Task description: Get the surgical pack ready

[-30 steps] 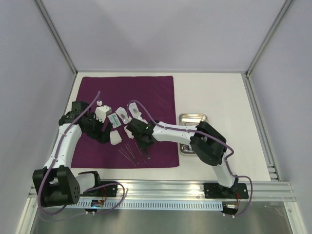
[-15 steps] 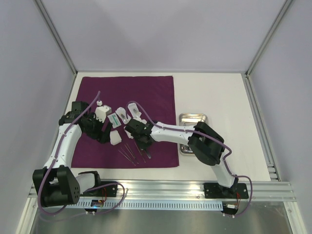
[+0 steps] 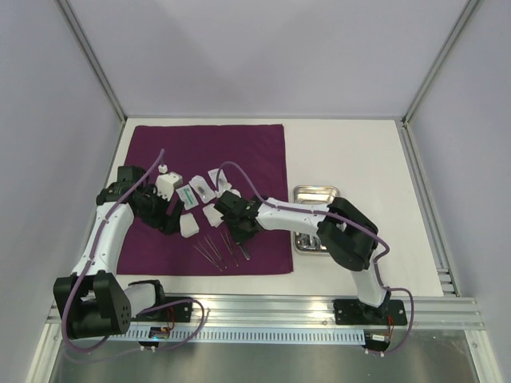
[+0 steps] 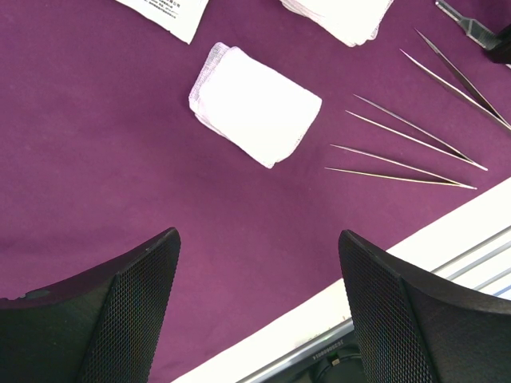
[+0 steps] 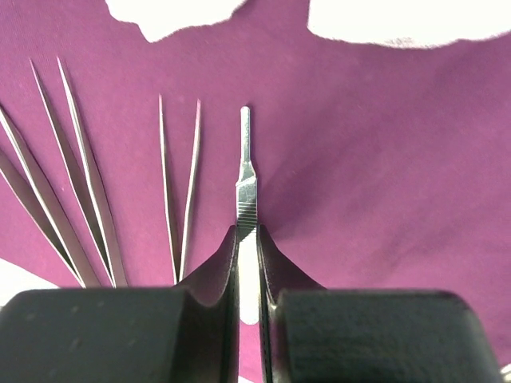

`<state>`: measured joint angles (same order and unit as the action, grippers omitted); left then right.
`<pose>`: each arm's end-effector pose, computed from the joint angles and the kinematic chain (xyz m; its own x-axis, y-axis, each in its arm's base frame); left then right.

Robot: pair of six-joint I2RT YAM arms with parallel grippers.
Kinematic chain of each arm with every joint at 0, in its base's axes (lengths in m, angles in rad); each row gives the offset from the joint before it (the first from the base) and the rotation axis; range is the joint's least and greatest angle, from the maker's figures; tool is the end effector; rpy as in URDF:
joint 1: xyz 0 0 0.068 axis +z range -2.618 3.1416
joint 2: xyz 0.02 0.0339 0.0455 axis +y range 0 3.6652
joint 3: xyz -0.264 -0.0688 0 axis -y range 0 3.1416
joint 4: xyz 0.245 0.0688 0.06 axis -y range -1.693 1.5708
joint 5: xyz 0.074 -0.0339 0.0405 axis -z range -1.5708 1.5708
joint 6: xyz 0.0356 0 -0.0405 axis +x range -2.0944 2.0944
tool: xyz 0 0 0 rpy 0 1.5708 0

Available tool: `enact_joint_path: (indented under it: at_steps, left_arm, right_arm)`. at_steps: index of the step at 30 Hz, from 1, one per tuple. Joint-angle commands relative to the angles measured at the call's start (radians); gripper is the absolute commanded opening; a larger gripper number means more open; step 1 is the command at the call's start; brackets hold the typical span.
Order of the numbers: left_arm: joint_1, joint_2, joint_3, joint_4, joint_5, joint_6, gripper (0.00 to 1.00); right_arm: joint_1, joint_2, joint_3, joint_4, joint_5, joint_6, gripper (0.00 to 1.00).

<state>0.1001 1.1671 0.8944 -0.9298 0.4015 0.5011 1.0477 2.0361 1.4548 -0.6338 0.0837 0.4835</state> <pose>0.2072 0.0068 0.2485 -0.7911 0.3650 -0.4909 0.4880 0.8604 -0.1468 0.2095 0.3574 0.1624 -0.8092 -0.4758 -0.3448 -0.5337 0.8406 0.0925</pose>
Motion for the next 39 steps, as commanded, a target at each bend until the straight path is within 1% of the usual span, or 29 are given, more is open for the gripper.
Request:
enact_joint_path:
  at_steps: [1, 8, 12, 16, 17, 19, 20, 21, 22, 23, 24, 26, 28, 31, 36, 38, 39]
  left_arm:
    - [-0.002, -0.001, 0.011, 0.011, -0.001, -0.009, 0.89]
    - [-0.002, -0.003, 0.011, 0.009, -0.009, -0.006, 0.89]
    - [-0.002, -0.003, 0.009, 0.009, -0.010, -0.004, 0.89]
    - [-0.002, -0.003, 0.011, 0.005, -0.006, -0.006, 0.89]
    - [0.000, -0.003, 0.011, 0.005, -0.006, -0.004, 0.89]
    - [0.000, -0.003, 0.011, 0.003, -0.006, -0.004, 0.89]
    - [-0.002, -0.003, 0.011, 0.003, -0.006, -0.006, 0.89]
    - [-0.002, -0.003, 0.011, 0.003, -0.006, -0.006, 0.89]
    - [-0.002, -0.004, 0.011, 0.003, -0.007, -0.007, 0.89]
    - [-0.002, -0.004, 0.011, 0.003, -0.007, -0.007, 0.89]
    - [0.000, -0.004, 0.011, 0.003, -0.007, -0.009, 0.89]
    - [-0.002, -0.004, 0.011, 0.005, -0.006, -0.009, 0.89]
    - [-0.002, -0.003, 0.012, 0.006, -0.006, -0.012, 0.89]
    - [-0.002, 0.003, 0.018, 0.005, -0.006, -0.015, 0.89]
    - [-0.002, 0.005, 0.023, 0.000, -0.004, -0.018, 0.89]
    - [-0.003, 0.003, 0.023, -0.001, -0.006, -0.015, 0.89]
    - [-0.002, 0.003, 0.024, -0.004, -0.007, -0.015, 0.89]
  right_arm:
    - [-0.006, -0.079, -0.016, 0.045, -0.036, 0.013, 0.00]
    - [-0.032, -0.135, -0.079, 0.085, -0.044, 0.026, 0.00]
    - [-0.061, -0.197, -0.115, 0.088, -0.016, 0.033, 0.00]
    - [-0.118, -0.321, -0.177, 0.069, 0.060, 0.026, 0.00]
    - [-0.136, -0.374, -0.195, 0.048, 0.074, 0.014, 0.00]
    - [-0.211, -0.460, -0.269, 0.025, 0.105, 0.004, 0.00]
    - [-0.269, -0.491, -0.296, 0.020, 0.110, -0.003, 0.01]
    - [-0.297, -0.517, -0.363, 0.016, 0.120, -0.008, 0.00]
    - [-0.326, -0.539, -0.393, 0.010, 0.125, -0.011, 0.00]
    - [-0.386, -0.585, -0.430, 0.009, 0.125, -0.019, 0.01]
    - [-0.414, -0.600, -0.488, 0.013, 0.120, -0.023, 0.01]
    - [-0.484, -0.631, -0.537, 0.022, 0.113, -0.029, 0.00]
    - [-0.515, -0.640, -0.592, 0.040, 0.111, -0.034, 0.00]
    - [-0.558, -0.633, -0.625, 0.069, 0.102, -0.043, 0.00]
    - [-0.561, -0.579, -0.619, 0.086, 0.110, -0.052, 0.01]
    - [-0.561, -0.576, -0.608, 0.083, 0.108, -0.051, 0.07]
    - [-0.563, -0.576, -0.600, 0.074, 0.111, -0.051, 0.17]
